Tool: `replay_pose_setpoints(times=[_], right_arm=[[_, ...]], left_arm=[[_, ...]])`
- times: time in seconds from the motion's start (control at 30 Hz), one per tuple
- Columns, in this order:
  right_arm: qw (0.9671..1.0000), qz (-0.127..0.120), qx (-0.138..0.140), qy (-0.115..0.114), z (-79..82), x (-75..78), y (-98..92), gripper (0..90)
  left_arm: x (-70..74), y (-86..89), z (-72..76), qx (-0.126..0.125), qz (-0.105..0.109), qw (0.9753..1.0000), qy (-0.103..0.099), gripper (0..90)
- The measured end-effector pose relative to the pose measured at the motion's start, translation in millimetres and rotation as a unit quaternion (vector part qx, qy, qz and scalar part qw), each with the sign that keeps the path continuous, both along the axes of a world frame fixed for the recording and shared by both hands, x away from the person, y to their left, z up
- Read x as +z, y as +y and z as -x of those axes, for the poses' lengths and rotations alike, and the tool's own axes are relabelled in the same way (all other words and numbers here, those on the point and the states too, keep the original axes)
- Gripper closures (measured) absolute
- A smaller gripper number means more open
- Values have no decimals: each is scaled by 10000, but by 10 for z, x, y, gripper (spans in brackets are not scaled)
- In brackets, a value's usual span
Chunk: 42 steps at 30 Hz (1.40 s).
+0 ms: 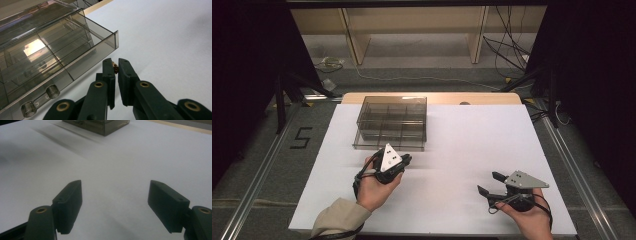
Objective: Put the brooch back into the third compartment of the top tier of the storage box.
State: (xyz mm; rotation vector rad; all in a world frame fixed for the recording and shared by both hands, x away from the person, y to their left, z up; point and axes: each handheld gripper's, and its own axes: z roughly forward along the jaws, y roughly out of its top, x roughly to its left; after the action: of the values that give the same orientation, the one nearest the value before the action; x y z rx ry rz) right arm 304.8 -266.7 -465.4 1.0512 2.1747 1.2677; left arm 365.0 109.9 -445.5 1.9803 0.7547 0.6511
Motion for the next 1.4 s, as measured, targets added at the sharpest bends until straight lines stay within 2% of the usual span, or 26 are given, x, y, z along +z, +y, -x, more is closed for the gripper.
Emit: replay_pose_setpoints(times=[1.4], right_arm=[[10000,-17,-1,-5,-1,-1,2,284]], left_arm=[[42,-23,-40,-6,37,10000,-32,842]])
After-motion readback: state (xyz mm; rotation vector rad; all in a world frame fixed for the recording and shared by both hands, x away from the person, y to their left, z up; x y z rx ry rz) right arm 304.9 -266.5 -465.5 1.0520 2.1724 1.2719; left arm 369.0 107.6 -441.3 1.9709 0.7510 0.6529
